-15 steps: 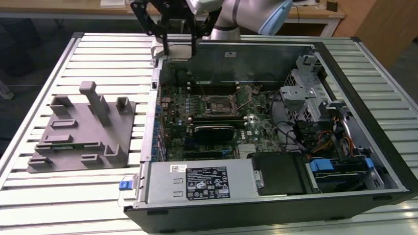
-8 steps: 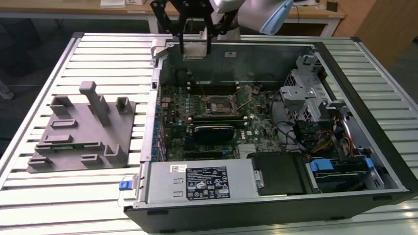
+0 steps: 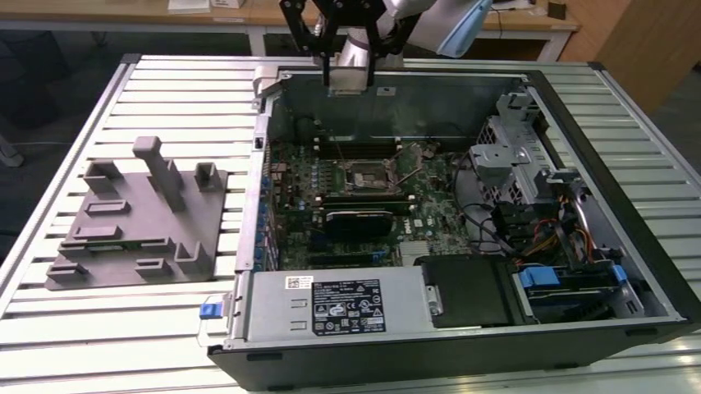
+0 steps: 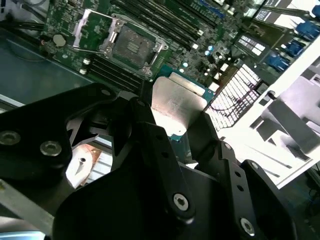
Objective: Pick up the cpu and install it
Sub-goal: 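Pick up the cpu and move it towards the insertion slot, then place the cpu into insertion slot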
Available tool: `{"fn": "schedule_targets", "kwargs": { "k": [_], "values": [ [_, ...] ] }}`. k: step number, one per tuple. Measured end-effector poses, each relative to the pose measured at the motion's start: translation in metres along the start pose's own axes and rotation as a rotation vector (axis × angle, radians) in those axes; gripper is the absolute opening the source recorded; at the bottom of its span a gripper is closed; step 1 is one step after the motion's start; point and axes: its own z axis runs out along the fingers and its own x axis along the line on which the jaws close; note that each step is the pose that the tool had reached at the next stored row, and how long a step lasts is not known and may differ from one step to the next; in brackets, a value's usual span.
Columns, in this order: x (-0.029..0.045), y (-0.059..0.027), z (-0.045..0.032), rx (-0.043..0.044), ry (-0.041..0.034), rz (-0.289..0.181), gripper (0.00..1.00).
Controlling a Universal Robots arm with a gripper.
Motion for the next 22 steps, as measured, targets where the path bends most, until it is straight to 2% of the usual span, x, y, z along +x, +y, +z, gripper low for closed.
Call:
{"fn": "schedule_targets", "kwargs": {
  "k": [11, 18, 22],
  "values": [
    [-0.0261, 0.0021, 0.0015, 0.0000, -0.0001, 0.000, 0.53],
    [-0.0340, 0.0024, 0.0019, 0.0004, -0.0002, 0.001, 0.53],
    [-0.0373, 0.0029, 0.0022, 0.0045, -0.0012, 0.021, 0.53]
  ]
}}
